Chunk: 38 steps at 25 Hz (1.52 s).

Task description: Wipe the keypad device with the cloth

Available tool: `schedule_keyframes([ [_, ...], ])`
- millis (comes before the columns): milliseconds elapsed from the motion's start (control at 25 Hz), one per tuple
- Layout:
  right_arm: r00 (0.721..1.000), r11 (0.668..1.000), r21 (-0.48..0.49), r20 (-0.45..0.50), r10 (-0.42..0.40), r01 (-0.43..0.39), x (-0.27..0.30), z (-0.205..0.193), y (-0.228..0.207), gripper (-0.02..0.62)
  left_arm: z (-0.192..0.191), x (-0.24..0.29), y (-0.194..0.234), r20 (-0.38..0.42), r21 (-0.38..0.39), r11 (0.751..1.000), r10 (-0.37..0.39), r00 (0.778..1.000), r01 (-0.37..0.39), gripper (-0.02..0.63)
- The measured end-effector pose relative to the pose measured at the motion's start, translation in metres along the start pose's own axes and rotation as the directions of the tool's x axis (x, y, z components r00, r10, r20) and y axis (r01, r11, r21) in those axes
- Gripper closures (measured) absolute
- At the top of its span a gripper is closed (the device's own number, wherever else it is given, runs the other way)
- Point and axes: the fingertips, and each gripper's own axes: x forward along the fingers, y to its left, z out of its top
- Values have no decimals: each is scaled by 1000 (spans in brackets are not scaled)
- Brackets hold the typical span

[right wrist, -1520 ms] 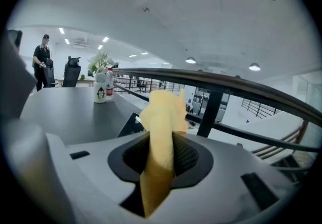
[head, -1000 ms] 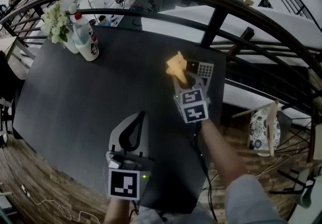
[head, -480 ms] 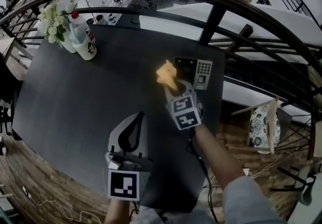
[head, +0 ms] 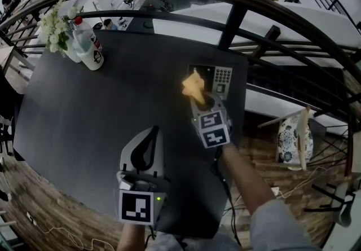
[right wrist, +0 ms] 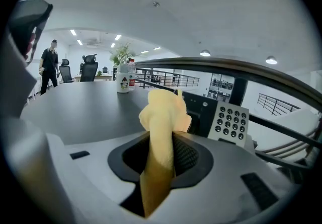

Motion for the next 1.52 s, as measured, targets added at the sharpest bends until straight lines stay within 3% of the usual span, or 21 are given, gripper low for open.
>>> schedule_keyframes([
  [920, 975, 963, 152, -61, -215, 222, -60, -61, -109, 492, 2, 11, -39, -1, 24, 998, -61, 998, 61, 598],
  [1240, 976, 976, 11, 12, -216, 216, -76, -19, -128, 492, 7, 7, -37, 5, 23, 998, -55, 998, 55, 598],
  [1520, 991, 985, -117, 56, -124, 130, -52, 42, -119, 492, 14, 3, -28, 32, 14, 999, -33, 999, 32, 598],
])
